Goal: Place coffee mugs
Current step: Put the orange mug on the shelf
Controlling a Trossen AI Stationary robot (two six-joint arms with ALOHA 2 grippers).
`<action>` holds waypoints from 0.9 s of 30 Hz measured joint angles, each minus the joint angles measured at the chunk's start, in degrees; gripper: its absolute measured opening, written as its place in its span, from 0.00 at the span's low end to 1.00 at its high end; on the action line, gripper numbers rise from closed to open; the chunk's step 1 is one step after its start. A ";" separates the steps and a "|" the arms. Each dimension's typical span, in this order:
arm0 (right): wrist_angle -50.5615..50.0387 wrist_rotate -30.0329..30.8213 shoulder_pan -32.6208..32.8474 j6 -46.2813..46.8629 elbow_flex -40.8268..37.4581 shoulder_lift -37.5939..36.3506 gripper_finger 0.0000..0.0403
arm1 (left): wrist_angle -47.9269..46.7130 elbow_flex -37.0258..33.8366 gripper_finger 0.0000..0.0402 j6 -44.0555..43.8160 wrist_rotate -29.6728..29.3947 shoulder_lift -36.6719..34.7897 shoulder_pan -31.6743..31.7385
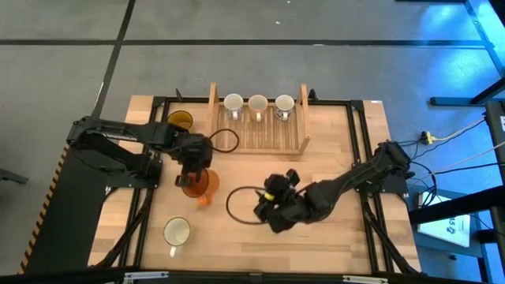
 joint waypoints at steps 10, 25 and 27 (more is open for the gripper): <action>-10.09 -2.11 -4.69 -1.69 0.00 -1.68 0.57 | 2.76 10.95 0.04 3.88 -0.41 5.40 5.61; -28.69 -5.21 -6.18 1.21 -1.40 -1.64 0.57 | -4.08 28.13 0.04 15.36 -6.22 25.95 21.45; -28.80 -5.61 -6.13 1.28 -2.52 -1.64 0.57 | -4.16 28.21 0.04 17.02 -6.27 27.63 23.00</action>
